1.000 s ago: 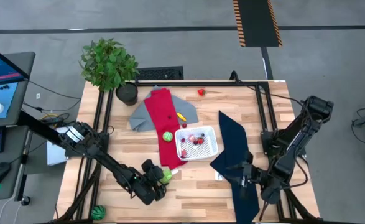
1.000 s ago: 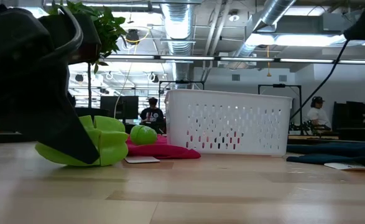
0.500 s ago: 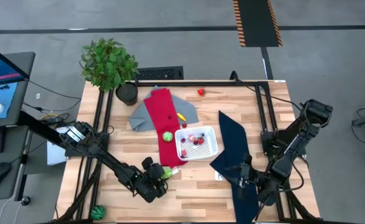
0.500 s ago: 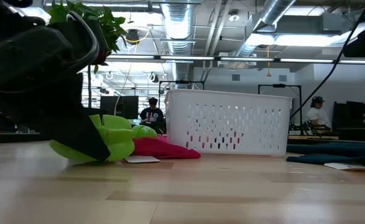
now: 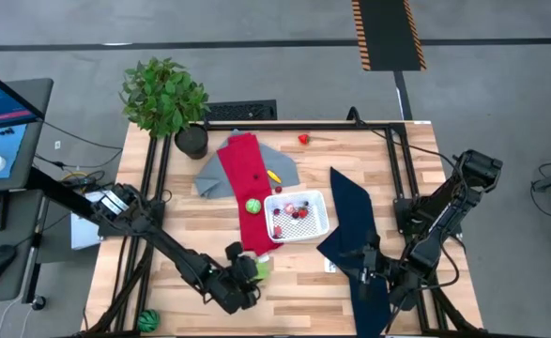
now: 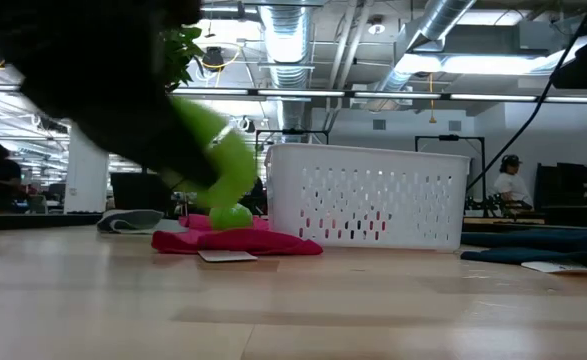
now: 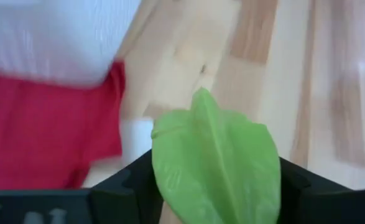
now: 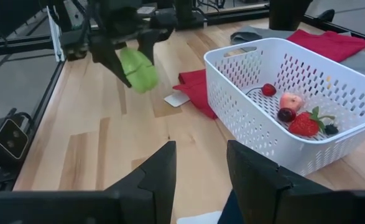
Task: Pick and placing Produce into tupperware
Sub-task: Put the starfruit into the white bin
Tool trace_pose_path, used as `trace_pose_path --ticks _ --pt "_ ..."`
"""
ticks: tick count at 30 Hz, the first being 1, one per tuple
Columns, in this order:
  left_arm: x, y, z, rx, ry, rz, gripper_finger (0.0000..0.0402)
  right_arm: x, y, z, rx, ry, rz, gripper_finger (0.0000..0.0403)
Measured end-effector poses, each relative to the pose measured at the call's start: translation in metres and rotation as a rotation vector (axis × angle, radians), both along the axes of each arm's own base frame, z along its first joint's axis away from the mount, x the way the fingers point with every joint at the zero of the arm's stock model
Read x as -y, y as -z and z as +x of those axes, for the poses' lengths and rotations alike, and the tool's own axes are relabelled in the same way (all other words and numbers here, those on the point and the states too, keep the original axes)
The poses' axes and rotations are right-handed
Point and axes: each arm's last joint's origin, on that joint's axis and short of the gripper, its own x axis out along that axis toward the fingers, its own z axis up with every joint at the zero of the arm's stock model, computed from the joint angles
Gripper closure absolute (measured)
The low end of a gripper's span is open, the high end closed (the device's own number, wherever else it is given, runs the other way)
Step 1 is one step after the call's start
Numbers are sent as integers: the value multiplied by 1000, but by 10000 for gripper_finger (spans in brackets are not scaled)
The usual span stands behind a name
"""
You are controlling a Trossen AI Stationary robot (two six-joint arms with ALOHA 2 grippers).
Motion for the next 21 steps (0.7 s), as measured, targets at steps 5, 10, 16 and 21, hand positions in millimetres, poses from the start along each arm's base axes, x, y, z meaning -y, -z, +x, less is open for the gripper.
trace_pose_path --ticks 5,10,16,21 --pt "-11 -23 23 -32 33 108 258 -1 -1 1 8 -1 13 239" --pt "-32 -48 45 -91 24 194 258 -1 -1 1 11 -1 17 238" --pt "-55 -83 66 -149 38 304 243 -1 -2 1 13 -1 21 241" --pt "-82 -102 76 -225 23 346 251 -2 -2 1 15 -1 24 241"
